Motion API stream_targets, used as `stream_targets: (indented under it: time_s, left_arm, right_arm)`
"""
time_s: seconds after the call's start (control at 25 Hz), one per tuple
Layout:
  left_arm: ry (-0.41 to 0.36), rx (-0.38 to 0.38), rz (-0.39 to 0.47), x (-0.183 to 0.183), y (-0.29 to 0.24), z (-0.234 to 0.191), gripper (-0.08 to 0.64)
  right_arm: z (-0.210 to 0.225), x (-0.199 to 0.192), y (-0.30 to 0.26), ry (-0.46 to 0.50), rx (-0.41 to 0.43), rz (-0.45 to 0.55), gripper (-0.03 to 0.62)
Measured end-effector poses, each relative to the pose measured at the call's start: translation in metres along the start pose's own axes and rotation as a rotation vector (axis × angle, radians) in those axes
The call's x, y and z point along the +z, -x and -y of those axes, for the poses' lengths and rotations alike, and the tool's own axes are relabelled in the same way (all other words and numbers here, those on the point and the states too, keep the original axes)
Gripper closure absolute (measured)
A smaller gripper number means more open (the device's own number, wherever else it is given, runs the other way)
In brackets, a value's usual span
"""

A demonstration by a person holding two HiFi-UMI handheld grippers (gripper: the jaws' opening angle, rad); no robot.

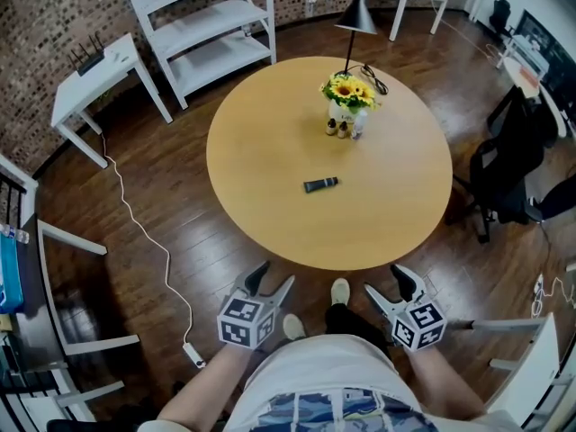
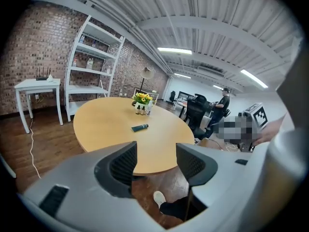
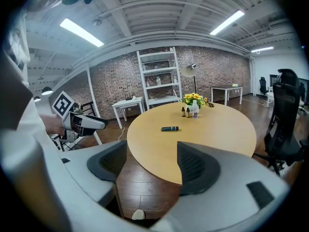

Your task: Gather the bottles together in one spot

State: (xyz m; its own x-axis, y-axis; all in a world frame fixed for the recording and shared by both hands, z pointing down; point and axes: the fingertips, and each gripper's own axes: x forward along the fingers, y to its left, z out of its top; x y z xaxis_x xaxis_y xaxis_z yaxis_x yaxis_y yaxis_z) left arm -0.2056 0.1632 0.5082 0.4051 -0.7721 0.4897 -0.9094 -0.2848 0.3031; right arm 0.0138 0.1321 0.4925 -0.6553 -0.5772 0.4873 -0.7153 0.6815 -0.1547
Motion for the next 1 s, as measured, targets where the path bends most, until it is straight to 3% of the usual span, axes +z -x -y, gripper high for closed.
stream_targets:
  time_s: [0.2,0.4,0.68,1.0]
  left_arm:
    - [0.007,-0.036,-0.015,0.005,-0.021,-0.001,0.319]
    - [-0.011,-0.058,-0.032,0.021,-0.051,0.007,0.319]
    - [0.040,0.059,-0.106,0.037,-0.102,-0.016,0.319]
    - [0.130,0.177,-0.117,0.051,-0.121,-0.016,0.319]
  right_arm:
    - [0.004,0.003,-0.011,0.058,0.035,-0.027,0.245]
    - [0.029,0.004,-0.050,0.208,0.146,-0.084,0.244]
    - [0.075,0.032,-0.153,0.480,0.304,-0.172,0.276]
    - [0.116,0.031,-0.292,0.657,0.466,-0.280,0.285]
